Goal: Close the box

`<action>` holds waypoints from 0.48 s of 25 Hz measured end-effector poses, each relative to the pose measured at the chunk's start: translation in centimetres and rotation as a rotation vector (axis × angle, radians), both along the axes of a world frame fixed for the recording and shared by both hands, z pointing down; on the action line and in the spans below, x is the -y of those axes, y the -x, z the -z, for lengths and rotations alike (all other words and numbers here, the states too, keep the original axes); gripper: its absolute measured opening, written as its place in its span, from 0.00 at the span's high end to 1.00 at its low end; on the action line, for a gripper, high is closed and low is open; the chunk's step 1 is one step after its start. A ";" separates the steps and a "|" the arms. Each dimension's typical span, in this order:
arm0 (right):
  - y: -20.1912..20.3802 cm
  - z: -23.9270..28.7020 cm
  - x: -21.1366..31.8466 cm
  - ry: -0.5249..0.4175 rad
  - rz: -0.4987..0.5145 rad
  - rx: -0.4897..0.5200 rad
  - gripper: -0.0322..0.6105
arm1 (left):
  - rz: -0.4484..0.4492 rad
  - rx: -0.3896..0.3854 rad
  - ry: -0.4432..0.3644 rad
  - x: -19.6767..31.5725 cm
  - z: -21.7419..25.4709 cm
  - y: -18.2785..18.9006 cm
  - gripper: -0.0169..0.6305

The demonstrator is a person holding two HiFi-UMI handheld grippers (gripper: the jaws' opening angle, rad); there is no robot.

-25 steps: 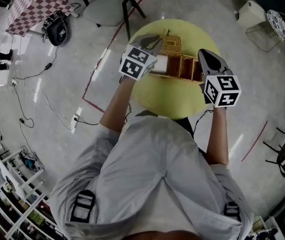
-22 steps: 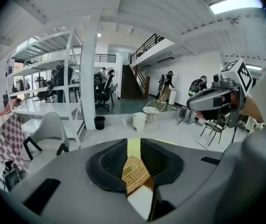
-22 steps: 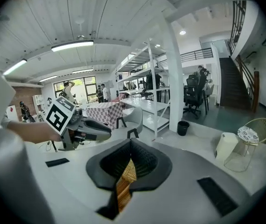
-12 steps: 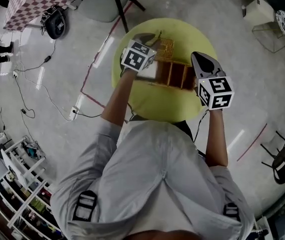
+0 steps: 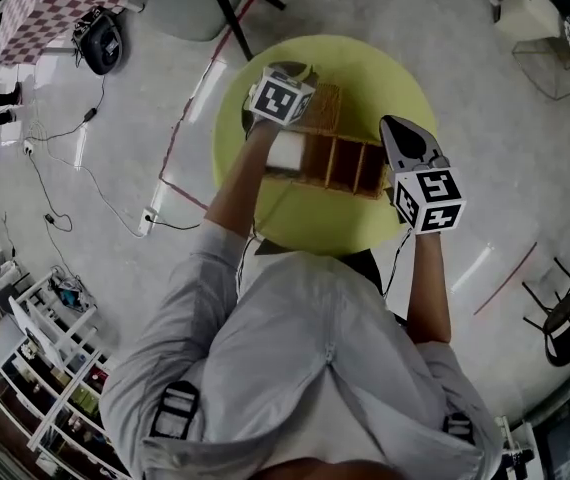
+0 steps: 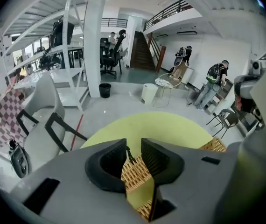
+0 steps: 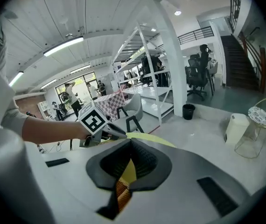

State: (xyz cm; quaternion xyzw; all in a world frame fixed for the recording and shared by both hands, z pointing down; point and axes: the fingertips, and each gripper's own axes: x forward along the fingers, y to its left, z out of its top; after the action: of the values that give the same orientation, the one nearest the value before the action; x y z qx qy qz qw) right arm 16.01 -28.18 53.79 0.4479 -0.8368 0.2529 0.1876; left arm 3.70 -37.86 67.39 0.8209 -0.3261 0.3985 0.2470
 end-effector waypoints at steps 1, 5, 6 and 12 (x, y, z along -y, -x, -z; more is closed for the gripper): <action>-0.1 -0.4 0.1 0.007 -0.004 0.004 0.91 | 0.007 0.008 0.016 0.2 -0.6 0.0 0.80; -0.9 -1.6 0.2 0.033 -0.020 0.017 0.91 | 0.028 0.050 0.083 0.9 -2.9 -0.3 0.80; -1.1 -1.9 0.2 0.038 -0.023 0.019 0.91 | 0.031 0.059 0.096 1.0 -3.4 -0.3 0.80; -2.0 -2.9 0.1 0.053 -0.034 0.033 0.91 | 0.033 0.117 0.141 1.1 -5.1 -0.3 0.84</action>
State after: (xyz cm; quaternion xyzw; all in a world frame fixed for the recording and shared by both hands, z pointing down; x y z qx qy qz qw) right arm 17.98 -28.30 56.65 0.4529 -0.8249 0.2856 0.1812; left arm 4.03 -38.96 72.52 0.7713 -0.3246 0.4634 0.2915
